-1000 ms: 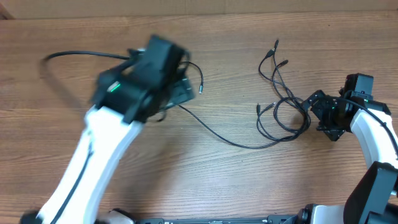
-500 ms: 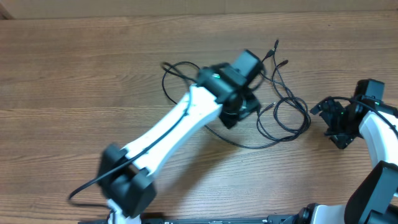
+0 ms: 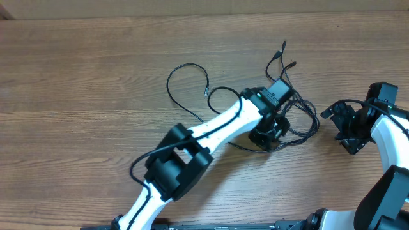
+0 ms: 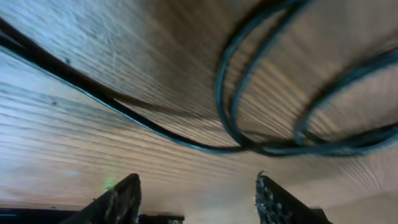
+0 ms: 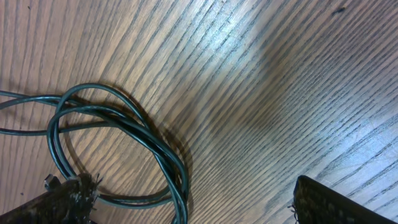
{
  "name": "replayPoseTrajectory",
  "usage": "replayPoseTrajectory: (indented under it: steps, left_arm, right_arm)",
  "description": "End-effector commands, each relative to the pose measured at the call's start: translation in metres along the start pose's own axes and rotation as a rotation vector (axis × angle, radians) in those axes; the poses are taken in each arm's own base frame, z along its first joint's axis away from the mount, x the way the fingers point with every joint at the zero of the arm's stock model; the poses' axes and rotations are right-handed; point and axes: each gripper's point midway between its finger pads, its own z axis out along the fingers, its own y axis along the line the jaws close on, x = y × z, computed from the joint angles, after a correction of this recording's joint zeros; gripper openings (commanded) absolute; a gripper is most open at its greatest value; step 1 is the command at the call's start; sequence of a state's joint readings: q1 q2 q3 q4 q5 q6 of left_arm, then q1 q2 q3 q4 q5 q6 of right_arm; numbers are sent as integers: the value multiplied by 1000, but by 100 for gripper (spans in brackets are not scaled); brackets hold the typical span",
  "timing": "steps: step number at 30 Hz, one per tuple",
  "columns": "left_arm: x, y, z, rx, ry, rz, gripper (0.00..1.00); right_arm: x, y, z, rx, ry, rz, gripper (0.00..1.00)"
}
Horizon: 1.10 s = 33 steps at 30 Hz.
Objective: Untangle cables
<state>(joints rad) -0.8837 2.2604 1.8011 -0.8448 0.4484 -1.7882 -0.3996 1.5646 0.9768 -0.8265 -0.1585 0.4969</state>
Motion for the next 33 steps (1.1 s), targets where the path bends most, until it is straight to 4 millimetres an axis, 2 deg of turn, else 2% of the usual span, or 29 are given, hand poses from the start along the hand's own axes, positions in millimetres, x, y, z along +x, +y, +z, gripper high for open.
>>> replayPoseTrajectory:
  steps: [1,4,10,14,19,20,22,24,26,29,33]
  left_arm:
    - [11,7,21,-36,30,-94,59]
    - [9,7,29,-31,0,-90,54]
    - [-9,19,35,-62,-118,-100,51]
    - [-23,22,33,-64,-197,-102,53]
    - [-26,20,32,-53,-212,-99,59]
    - [-28,19,32,-50,-223,-99,58]
    - [-31,18,31,-42,-243,-96,45]
    - [-31,18,32,-43,-246,-96,41]
    - [-31,19,33,-47,-247,-93,22]
    - [-34,23,32,-64,-264,-67,4]
    - [-51,16,23,-74,-273,124,4]
  right_arm:
    - [0,0,0,-3,3,12,100]
    - [1,-1,0,-1,6,29,100]
    - [3,-2,0,3,12,30,100]
    - [3,-1,0,0,15,30,100]
    - [4,1,0,-10,20,30,100]
    - [4,1,0,-10,20,30,100]
    - [4,1,0,-10,20,30,100]
    - [4,1,0,-10,20,30,100]
    - [4,1,0,-9,21,31,100]
    - [4,1,0,-11,22,31,100]
    - [11,7,0,-43,53,27,100]
